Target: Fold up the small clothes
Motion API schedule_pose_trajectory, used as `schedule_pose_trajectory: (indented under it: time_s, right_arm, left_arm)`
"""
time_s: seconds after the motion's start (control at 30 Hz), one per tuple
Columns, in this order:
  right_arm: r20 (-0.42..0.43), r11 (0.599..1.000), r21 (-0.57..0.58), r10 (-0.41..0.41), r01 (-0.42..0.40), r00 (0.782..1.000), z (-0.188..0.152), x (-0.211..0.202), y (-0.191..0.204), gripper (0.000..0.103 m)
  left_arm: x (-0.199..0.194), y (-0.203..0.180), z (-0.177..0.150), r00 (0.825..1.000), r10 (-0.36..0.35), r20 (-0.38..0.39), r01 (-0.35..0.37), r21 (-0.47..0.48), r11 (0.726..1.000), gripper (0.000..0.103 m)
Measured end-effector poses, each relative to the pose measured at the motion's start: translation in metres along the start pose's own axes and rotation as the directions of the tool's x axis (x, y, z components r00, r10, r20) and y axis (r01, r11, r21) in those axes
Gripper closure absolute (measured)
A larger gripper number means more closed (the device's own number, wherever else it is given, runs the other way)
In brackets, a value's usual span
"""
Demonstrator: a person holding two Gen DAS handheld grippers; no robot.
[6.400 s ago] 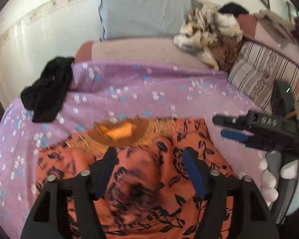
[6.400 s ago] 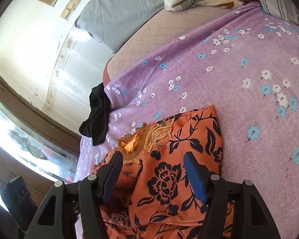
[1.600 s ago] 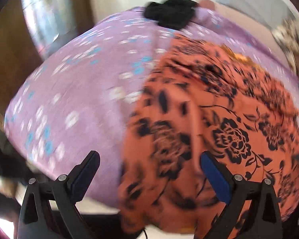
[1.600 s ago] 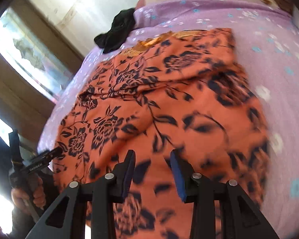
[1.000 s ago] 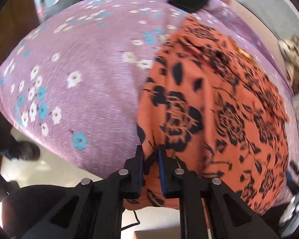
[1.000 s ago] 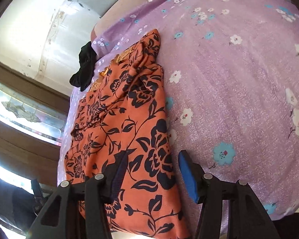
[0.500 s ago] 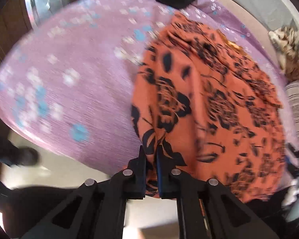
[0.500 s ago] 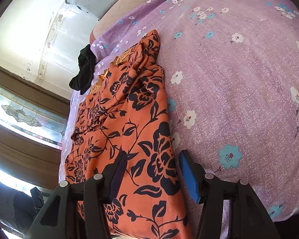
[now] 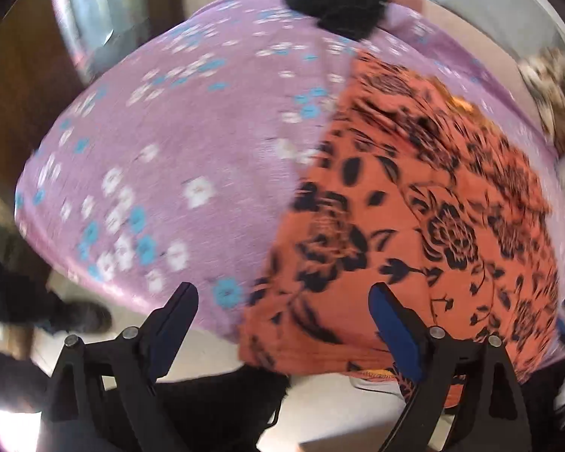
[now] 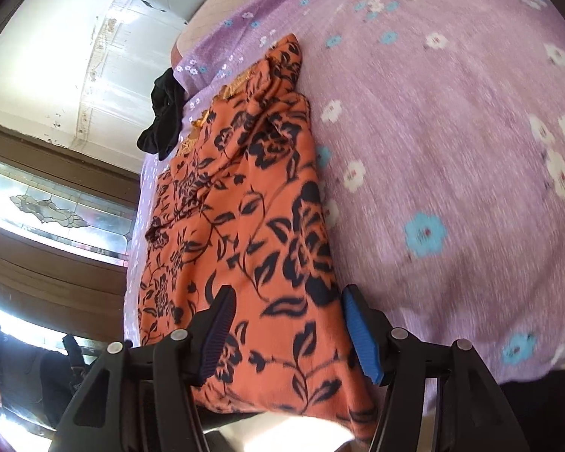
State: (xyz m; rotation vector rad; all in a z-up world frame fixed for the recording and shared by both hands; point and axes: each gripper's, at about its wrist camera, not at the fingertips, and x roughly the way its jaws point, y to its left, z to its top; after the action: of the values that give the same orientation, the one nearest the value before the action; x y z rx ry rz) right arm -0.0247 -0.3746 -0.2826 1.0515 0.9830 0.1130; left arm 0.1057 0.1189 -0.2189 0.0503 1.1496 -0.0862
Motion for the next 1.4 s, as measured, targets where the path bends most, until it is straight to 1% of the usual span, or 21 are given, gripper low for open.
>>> schedule_pose_trajectory:
  time_s: [0.07, 0.13, 0.23, 0.27, 0.33, 0.4, 0.5, 0.53, 0.57, 0.6, 0.63, 0.7, 0.73, 0.77, 0.8, 0.87, 1.03, 1.17, 1.23, 1.33, 1.4]
  right_arm:
    - [-0.028, 1.0, 0.025, 0.01, -0.009, 1.0, -0.004, -0.002, -0.004, 0.04]
    - [-0.053, 0.999, 0.042, 0.014, -0.011, 0.998, -0.009, -0.002, -0.008, 0.04]
    - [-0.072, 0.997, 0.057, 0.049, -0.045, 0.996, -0.018, 0.003, -0.011, 0.04]
    - [-0.069, 0.996, 0.061, 0.066, -0.061, 0.995, -0.021, 0.004, -0.011, 0.039]
    - [-0.086, 0.993, 0.067, 0.106, -0.101, 0.991, -0.028, 0.01, -0.01, 0.041]
    - [-0.117, 0.993, 0.035, 0.114, -0.111, 0.986, -0.034, 0.015, -0.002, 0.06]
    - [-0.137, 0.996, -0.002, 0.09, -0.092, 0.986, -0.037, 0.019, 0.004, 0.061]
    - [-0.148, 0.997, -0.01, 0.073, -0.075, 0.986, -0.037, 0.02, 0.004, 0.061]
    - [-0.166, 0.998, -0.028, 0.046, -0.051, 0.985, -0.036, 0.023, 0.005, 0.06]
    - [-0.171, 0.998, -0.04, 0.042, -0.049, 0.984, -0.035, 0.025, 0.008, 0.056]
    - [-0.172, 0.997, -0.056, 0.05, -0.06, 0.984, -0.035, 0.027, 0.012, 0.05]
    - [-0.162, 0.991, -0.125, 0.026, -0.047, 0.986, -0.038, 0.031, 0.025, 0.036]
    - [-0.155, 0.986, -0.168, -0.004, -0.023, 0.988, -0.041, 0.033, 0.032, 0.036]
    - [-0.146, 0.981, -0.194, -0.021, -0.008, 0.989, -0.042, 0.034, 0.036, 0.045]
    - [-0.147, 0.979, -0.205, -0.017, -0.014, 0.989, -0.041, 0.035, 0.039, 0.075]
    - [-0.147, 0.977, -0.208, 0.026, -0.056, 0.989, -0.037, 0.035, 0.04, 0.092]
    - [-0.137, 0.971, -0.171, 0.146, -0.169, 0.98, -0.021, 0.035, 0.046, 0.092]
    - [-0.076, 0.941, -0.101, 0.315, -0.322, 0.946, 0.0, 0.028, 0.05, 0.092]
    - [-0.073, 0.952, -0.09, 0.287, -0.292, 0.955, 0.006, 0.033, 0.048, 0.093]
    - [-0.158, 0.979, -0.056, 0.187, -0.198, 0.97, 0.003, 0.052, 0.039, 0.089]
    - [-0.215, 0.991, -0.032, 0.118, -0.128, 0.969, -0.003, 0.062, 0.034, 0.087]
  left_arm:
    - [0.007, -0.005, -0.006, 0.999, -0.014, -0.041, 0.016, 0.041, 0.999, 0.015]
    - [0.019, -0.009, -0.012, 0.993, -0.069, -0.098, 0.072, 0.029, 0.997, 0.062]
    - [0.018, -0.011, -0.015, 0.995, -0.07, -0.069, 0.072, 0.025, 0.997, 0.096]
    - [0.017, -0.011, -0.014, 0.994, -0.091, -0.063, 0.093, 0.026, 0.995, 0.099]
    - [0.014, -0.007, -0.013, 0.991, -0.117, -0.06, 0.118, 0.012, 0.993, 0.099]
    - [0.011, -0.003, -0.013, 0.987, -0.154, -0.054, 0.155, 0.013, 0.988, 0.099]
    - [0.006, 0.006, -0.013, 0.979, -0.197, -0.054, 0.198, 0.017, 0.98, 0.096]
    - [0.007, 0.012, -0.011, 0.979, -0.195, -0.063, 0.197, 0.013, 0.98, 0.09]
    - [0.013, 0.009, -0.009, 0.979, -0.187, -0.077, 0.188, 0.006, 0.982, 0.065]
    - [0.016, 0.008, -0.009, 0.976, -0.202, -0.081, 0.202, -0.004, 0.979, 0.054]
    - [0.015, 0.007, -0.009, 0.972, -0.224, -0.075, 0.224, -0.012, 0.974, 0.053]
    - [0.017, -0.001, -0.01, 0.976, -0.208, -0.065, 0.209, 0.01, 0.978, 0.062]
    - [0.017, -0.005, -0.01, 0.98, -0.189, -0.054, 0.191, 0.022, 0.981, 0.077]
    - [0.017, -0.006, -0.009, 0.985, -0.167, -0.044, 0.168, 0.022, 0.986, 0.101]
    - [0.017, -0.005, -0.007, 0.983, -0.178, -0.042, 0.179, 0.013, 0.984, 0.1]
    - [0.014, 0.003, -0.003, 0.973, -0.228, -0.029, 0.227, -0.034, 0.973, 0.101]
    - [-0.011, 0.02, 0.011, 0.94, -0.338, 0.047, 0.341, -0.078, 0.937, 0.101]
    - [-0.031, 0.032, 0.026, 0.903, -0.413, 0.118, 0.425, -0.097, 0.9, 0.101]
    - [-0.026, 0.027, 0.033, 0.895, -0.429, 0.122, 0.441, -0.095, 0.893, 0.1]
    - [-0.008, 0.023, 0.026, 0.912, -0.408, 0.034, 0.409, -0.094, 0.908, 0.1]
    - [0.008, 0.019, 0.019, 0.908, -0.416, -0.05, 0.408, -0.113, 0.906, 0.086]
